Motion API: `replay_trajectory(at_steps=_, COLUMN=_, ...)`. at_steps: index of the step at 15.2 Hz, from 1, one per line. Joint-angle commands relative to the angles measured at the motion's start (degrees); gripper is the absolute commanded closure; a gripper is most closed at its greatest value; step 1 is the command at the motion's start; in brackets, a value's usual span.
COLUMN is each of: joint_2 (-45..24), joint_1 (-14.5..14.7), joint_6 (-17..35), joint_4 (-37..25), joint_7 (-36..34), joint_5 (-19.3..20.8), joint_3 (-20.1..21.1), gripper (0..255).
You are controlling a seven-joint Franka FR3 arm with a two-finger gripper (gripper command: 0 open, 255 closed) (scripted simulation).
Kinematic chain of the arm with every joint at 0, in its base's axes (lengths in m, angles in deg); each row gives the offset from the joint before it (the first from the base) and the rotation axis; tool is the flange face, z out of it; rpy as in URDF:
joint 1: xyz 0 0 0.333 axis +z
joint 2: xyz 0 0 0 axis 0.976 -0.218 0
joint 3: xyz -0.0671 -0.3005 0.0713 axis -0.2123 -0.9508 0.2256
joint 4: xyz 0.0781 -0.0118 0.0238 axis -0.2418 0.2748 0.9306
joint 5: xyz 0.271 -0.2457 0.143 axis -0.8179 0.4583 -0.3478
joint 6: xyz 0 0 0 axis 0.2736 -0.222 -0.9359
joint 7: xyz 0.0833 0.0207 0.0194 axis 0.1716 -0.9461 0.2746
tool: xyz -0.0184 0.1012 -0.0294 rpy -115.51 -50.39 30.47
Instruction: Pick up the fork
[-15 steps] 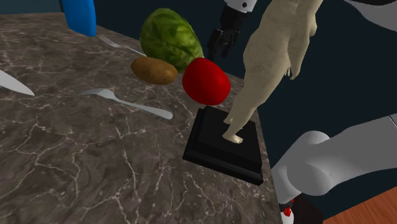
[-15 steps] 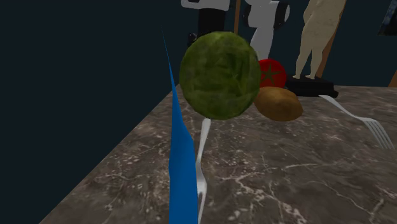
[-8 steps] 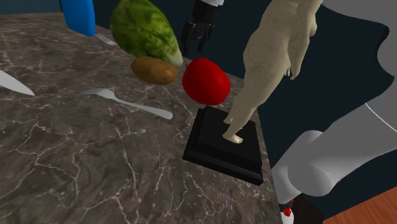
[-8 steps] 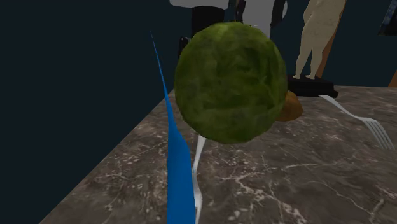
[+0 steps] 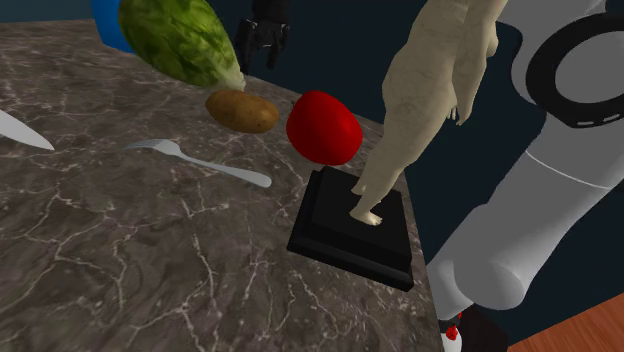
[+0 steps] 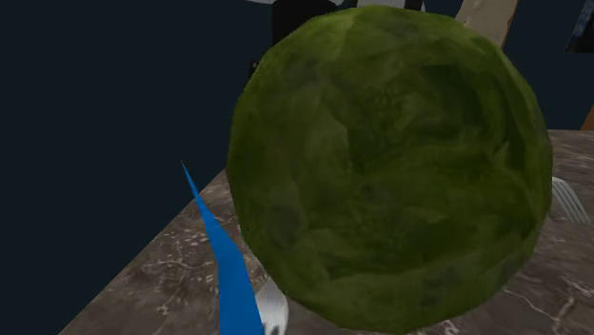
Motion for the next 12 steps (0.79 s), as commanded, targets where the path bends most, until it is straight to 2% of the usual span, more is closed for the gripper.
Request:
replay_trajectory(at_steps=1, joint_2=-4.39, joint_1=0.97, joint_6=-0.79, joint_4=-5.05, joint_7=-0.37, joint_5=0.31, joint_3=0.77, gripper=0)
replay_trajectory(at_steps=7, joint_2=-20.31, joint_1=4.40, joint_6=-6.80, joint_4=-27.11, joint_7=-0.48, joint_5=2.13, joint_3=2.15, gripper=0)
replay_trajectory(at_steps=12, joint_2=-18.63, joint_1=3.97, joint_6=-1.93, joint_4=-20.56, joint_7=-0.45, joint_5=1.85, joint_3=2.12, gripper=0)
